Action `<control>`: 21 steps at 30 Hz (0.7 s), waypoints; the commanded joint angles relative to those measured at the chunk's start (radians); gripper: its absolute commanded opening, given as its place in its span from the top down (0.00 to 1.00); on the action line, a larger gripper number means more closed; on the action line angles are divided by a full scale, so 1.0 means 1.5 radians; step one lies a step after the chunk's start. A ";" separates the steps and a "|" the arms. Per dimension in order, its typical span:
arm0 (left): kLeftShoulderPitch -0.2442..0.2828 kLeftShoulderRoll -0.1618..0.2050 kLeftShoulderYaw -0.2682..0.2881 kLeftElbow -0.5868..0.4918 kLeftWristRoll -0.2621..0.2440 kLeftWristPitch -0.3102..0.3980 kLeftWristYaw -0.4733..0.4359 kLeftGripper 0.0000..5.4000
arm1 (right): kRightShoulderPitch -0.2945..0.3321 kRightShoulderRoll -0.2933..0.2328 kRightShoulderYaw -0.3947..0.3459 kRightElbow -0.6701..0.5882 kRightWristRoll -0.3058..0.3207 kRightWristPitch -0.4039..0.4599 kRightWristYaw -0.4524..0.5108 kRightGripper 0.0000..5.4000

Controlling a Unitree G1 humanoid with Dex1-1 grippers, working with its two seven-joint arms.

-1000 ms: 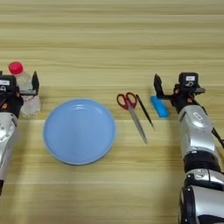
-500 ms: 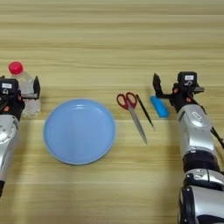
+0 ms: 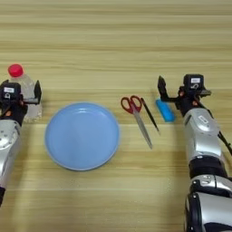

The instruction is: Move the objects on the table

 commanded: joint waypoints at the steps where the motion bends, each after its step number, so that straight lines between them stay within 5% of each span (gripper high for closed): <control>1: -0.001 0.003 -0.001 0.003 0.002 -0.006 -0.006 0.23 | -0.008 0.002 0.001 -0.007 0.000 0.002 -0.004 0.00; 10: 0.001 0.004 -0.002 -0.007 0.001 -0.017 -0.009 0.37 | -0.008 0.002 0.001 -0.005 0.000 0.002 -0.004 0.00; 21: 0.007 0.006 -0.006 -0.048 -0.001 -0.037 -0.023 0.39 | -0.006 0.001 0.002 -0.008 -0.001 0.002 -0.004 0.00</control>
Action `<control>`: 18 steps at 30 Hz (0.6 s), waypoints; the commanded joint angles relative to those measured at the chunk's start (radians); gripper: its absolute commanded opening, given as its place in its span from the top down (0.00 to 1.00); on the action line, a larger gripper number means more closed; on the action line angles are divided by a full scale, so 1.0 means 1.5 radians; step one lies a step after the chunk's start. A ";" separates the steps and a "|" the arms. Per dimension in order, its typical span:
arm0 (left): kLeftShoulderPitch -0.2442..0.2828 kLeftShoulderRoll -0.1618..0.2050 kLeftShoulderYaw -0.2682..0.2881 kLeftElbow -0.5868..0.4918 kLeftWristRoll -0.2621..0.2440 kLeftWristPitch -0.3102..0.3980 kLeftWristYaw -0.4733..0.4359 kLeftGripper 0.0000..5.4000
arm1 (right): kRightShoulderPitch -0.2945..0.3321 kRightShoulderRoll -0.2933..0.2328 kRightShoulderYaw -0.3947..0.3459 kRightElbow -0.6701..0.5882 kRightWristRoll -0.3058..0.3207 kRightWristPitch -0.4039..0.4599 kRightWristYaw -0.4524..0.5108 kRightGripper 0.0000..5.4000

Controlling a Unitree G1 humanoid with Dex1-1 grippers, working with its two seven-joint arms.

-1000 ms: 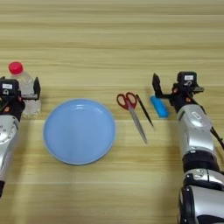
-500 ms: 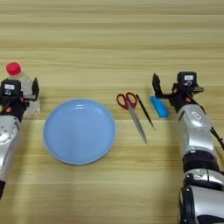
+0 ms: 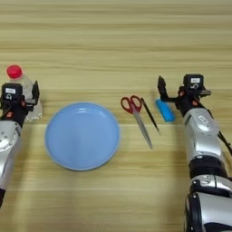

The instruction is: Move the objects on the table

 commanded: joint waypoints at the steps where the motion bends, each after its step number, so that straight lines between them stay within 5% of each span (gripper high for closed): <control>1: -0.003 0.005 0.001 -0.046 -0.003 -0.026 -0.009 0.39 | -0.006 0.001 0.001 -0.008 -0.001 0.001 -0.004 0.00; 18: 0.020 -0.012 -0.028 -0.176 -0.031 -0.013 -0.061 0.39 | -0.004 0.002 0.003 -0.013 -0.001 0.003 -0.005 0.00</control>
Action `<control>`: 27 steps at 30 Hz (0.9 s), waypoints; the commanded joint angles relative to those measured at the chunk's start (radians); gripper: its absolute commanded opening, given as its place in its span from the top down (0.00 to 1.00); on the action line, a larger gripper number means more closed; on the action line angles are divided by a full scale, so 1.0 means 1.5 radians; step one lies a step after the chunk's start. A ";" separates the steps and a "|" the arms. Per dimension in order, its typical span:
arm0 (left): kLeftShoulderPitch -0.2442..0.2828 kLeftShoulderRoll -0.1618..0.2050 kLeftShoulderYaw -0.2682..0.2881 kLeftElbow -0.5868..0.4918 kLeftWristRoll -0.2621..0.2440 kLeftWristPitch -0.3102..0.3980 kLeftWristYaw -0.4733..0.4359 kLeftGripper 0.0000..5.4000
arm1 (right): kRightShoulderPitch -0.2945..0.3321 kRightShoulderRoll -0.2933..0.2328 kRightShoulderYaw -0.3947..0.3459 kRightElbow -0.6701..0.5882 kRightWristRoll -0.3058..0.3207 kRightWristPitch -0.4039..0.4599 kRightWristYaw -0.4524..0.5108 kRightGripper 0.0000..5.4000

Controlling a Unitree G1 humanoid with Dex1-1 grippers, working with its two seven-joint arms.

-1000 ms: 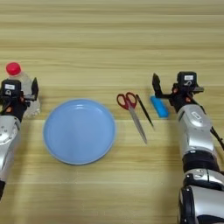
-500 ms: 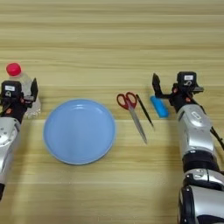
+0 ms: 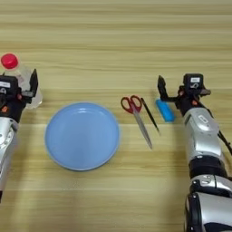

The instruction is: Move the objects on the table

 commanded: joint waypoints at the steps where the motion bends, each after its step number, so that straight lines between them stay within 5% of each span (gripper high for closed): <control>1: 0.003 -0.008 -0.025 -0.054 -0.022 0.001 -0.030 0.39 | -0.004 0.002 0.002 -0.008 -0.002 0.003 -0.005 0.00; 14: 0.040 -0.004 -0.125 -0.111 -0.023 0.035 -0.125 0.40 | -0.004 0.004 0.003 -0.008 -0.002 0.002 -0.006 0.00; 27: 0.054 -0.008 -0.196 -0.074 -0.006 0.040 -0.165 0.40 | -0.004 0.006 0.005 -0.010 -0.002 0.002 -0.007 0.00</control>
